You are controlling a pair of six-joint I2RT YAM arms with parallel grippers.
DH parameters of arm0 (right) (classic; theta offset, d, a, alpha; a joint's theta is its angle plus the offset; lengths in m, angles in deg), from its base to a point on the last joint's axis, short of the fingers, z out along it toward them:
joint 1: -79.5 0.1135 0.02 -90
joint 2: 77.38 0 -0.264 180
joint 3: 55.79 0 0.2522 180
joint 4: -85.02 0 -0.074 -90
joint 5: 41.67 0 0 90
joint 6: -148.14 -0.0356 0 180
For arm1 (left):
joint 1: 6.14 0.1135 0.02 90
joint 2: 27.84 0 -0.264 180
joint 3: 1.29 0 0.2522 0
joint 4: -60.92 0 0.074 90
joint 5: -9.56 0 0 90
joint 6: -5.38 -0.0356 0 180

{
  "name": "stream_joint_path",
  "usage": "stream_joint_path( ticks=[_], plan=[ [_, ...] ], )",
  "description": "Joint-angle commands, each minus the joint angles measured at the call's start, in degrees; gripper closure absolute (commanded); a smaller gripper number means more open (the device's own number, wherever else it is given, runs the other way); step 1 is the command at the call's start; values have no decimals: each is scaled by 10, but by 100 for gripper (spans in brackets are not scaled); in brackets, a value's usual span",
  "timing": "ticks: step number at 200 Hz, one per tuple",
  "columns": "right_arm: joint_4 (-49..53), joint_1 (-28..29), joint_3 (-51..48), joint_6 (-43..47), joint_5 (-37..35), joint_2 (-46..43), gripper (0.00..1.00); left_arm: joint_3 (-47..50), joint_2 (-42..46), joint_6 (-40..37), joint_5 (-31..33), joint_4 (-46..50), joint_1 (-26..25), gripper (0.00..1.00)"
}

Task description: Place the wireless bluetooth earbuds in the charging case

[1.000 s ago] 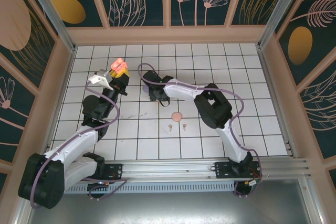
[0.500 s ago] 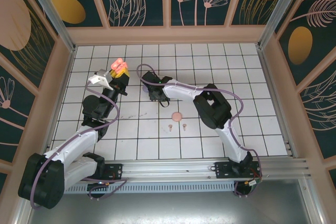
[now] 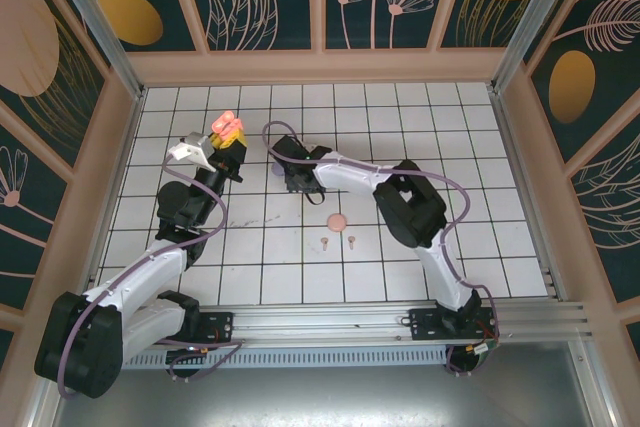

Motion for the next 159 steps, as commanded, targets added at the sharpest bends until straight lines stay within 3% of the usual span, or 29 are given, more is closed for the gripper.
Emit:
stream_joint_path(
  ticks=[1, 103, 159],
  plan=[
    [-34, -7, -25, -12, -22, -83, 77, -11, 11, -6, -11, -11, -1, 100],
    [-145, -46, -96, 32, 2, -297, 77, 12, -6, -14, -70, -40, -2, 100],
    [-237, -51, -119, 73, 65, -389, 76, 29, -37, -83, -128, -80, -29, 100]
  ],
)
